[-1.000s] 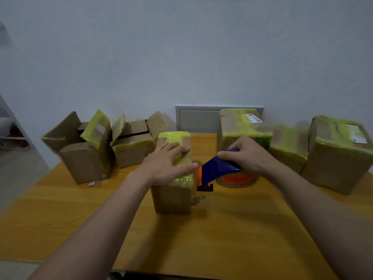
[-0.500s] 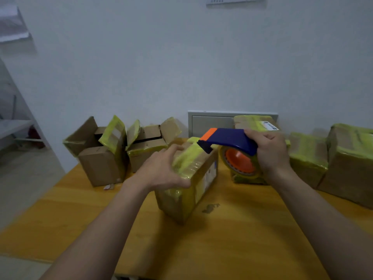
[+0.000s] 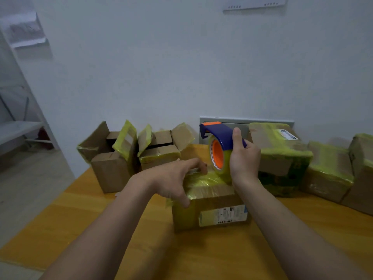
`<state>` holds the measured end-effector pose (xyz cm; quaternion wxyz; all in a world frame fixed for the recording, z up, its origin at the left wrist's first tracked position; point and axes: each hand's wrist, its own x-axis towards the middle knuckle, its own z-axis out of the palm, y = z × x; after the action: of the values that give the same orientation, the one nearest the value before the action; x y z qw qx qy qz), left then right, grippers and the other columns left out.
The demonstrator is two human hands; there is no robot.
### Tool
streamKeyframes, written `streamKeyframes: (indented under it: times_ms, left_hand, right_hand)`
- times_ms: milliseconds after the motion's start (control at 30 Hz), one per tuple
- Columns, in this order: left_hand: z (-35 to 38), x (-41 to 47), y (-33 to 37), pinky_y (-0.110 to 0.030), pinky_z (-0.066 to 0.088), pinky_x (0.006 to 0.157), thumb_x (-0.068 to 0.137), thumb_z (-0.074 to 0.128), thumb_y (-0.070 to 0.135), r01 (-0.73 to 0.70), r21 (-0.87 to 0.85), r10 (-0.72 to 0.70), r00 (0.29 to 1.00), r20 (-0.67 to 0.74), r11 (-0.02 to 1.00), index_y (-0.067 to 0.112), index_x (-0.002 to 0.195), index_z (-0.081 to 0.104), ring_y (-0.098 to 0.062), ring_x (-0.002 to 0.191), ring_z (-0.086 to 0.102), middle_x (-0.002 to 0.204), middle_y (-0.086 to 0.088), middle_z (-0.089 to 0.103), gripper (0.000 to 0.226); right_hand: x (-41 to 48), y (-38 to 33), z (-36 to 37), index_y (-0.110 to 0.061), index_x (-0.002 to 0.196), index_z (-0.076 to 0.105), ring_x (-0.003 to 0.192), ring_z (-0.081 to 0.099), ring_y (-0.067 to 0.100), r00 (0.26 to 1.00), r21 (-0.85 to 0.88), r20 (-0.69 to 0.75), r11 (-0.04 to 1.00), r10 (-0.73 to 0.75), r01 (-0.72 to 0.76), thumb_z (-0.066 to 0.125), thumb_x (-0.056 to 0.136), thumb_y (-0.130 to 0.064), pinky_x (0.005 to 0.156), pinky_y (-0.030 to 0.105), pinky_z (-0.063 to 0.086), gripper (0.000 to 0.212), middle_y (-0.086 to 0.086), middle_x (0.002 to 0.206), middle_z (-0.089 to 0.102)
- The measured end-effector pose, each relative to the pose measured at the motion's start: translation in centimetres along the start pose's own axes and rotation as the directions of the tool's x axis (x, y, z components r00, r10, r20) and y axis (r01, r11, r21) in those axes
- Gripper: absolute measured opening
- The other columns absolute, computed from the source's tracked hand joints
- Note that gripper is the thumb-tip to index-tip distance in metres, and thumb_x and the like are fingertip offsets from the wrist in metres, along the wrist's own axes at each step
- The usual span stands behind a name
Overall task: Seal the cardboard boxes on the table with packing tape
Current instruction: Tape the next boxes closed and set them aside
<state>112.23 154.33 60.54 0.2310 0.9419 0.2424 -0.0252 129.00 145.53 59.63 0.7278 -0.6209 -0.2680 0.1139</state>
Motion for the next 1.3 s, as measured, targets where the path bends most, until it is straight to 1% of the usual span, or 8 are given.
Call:
streamKeyframes:
  times_ms: [267, 433, 533, 700, 867, 1000, 1133, 1300]
  left_hand:
    - [2.4, 2.4, 0.9, -0.039, 0.056, 0.096, 0.085, 0.074, 0.057, 0.011, -0.313, -0.112, 0.945, -0.306, 0.950, 0.032, 0.120, 0.060, -0.006, 0.108, 0.061, 0.117, 0.015, 0.063, 0.044]
    - [4.6, 3.8, 0.2, -0.038, 0.061, 0.086, 0.097, 0.069, 0.031, -0.063, -0.520, -0.317, 0.729, -0.607, 0.852, 0.032, 0.100, 0.072, -0.004, 0.092, 0.070, 0.095, 0.013, 0.074, 0.005]
    - [4.7, 3.6, -0.6, -0.026, 0.057, 0.083, 0.100, 0.064, 0.019, -0.117, -0.629, -0.438, 0.620, -0.651, 0.769, 0.030, 0.096, 0.076, -0.005, 0.097, 0.068, 0.098, 0.012, 0.074, 0.017]
    - [5.6, 3.1, -2.1, -0.021, 0.054, 0.079, 0.103, 0.054, 0.007, -0.153, -0.860, -0.487, 0.769, -0.413, 0.486, 0.021, 0.112, 0.076, -0.017, 0.109, 0.070, 0.116, 0.000, 0.075, 0.028]
    - [7.1, 3.0, -2.9, -0.045, 0.051, 0.097, 0.104, 0.054, 0.023, -0.355, -0.862, -0.434, 0.754, -0.493, 0.362, 0.023, 0.116, 0.073, -0.031, 0.115, 0.064, 0.120, -0.012, 0.067, 0.023]
    - [7.2, 2.5, -2.7, -0.055, 0.044, 0.111, 0.093, 0.056, 0.052, -0.340, -0.823, -0.393, 0.752, -0.529, 0.455, 0.033, 0.119, 0.069, -0.027, 0.125, 0.060, 0.126, -0.005, 0.065, 0.035]
    - [7.0, 1.6, -2.6, -0.041, 0.042, 0.112, 0.090, 0.048, 0.064, -0.269, -0.700, -0.293, 0.766, -0.572, 0.661, 0.038, 0.125, 0.062, -0.006, 0.129, 0.054, 0.134, 0.008, 0.059, 0.046]
    - [9.3, 0.7, -2.1, -0.071, 0.036, 0.110, 0.088, 0.054, 0.072, -0.431, -0.713, -0.249, 0.731, -0.635, 0.554, 0.032, 0.128, 0.063, -0.038, 0.133, 0.052, 0.137, -0.009, 0.056, 0.058]
  right_hand:
    - [-0.6, 2.2, 0.4, -0.021, 0.086, 0.071, 0.066, 0.063, 0.000, 0.998, 0.023, 0.010, 0.998, -0.063, 0.062, 0.055, 0.099, -0.049, 0.057, 0.013, 0.047, 0.034, -0.005, 0.075, 0.071]
    - [-0.6, 2.5, 0.1, -0.018, 0.086, 0.071, 0.060, 0.060, -0.002, 0.997, 0.038, 0.051, 0.997, -0.063, 0.061, 0.056, 0.099, -0.045, 0.051, 0.009, 0.043, 0.033, -0.004, 0.071, 0.068]
    - [-0.6, 2.5, 0.2, -0.021, 0.083, 0.069, 0.060, 0.060, -0.002, 0.996, 0.042, 0.067, 0.998, -0.056, 0.053, 0.057, 0.099, -0.044, 0.051, 0.010, 0.044, 0.031, -0.006, 0.069, 0.067]
    - [-0.6, 2.6, 0.2, -0.021, 0.085, 0.069, 0.063, 0.061, -0.002, 0.996, 0.067, 0.079, 0.997, -0.048, 0.043, 0.056, 0.099, -0.045, 0.053, 0.011, 0.046, 0.030, -0.009, 0.067, 0.067]
    - [-0.4, 2.7, 0.7, -0.016, 0.099, 0.071, 0.070, 0.065, 0.002, 0.994, 0.091, 0.102, 0.996, -0.026, 0.017, 0.057, 0.099, -0.044, 0.062, 0.019, 0.050, 0.032, -0.005, 0.078, 0.071]
    - [-0.5, 2.7, 0.6, -0.015, 0.106, 0.070, 0.073, 0.066, 0.004, 0.994, 0.100, 0.105, 0.995, -0.008, -0.003, 0.056, 0.099, -0.046, 0.063, 0.020, 0.050, 0.034, -0.005, 0.083, 0.072]
    - [-0.5, 2.6, 0.2, -0.016, 0.104, 0.070, 0.071, 0.066, 0.003, 0.993, 0.079, 0.114, 0.997, -0.010, 0.001, 0.054, 0.099, -0.047, 0.061, 0.018, 0.051, 0.035, -0.004, 0.083, 0.071]
    - [-0.6, 2.4, 0.5, -0.015, 0.108, 0.070, 0.074, 0.066, 0.005, 0.996, 0.084, 0.091, 0.996, -0.005, -0.003, 0.055, 0.100, -0.047, 0.059, 0.013, 0.048, 0.037, -0.003, 0.086, 0.071]
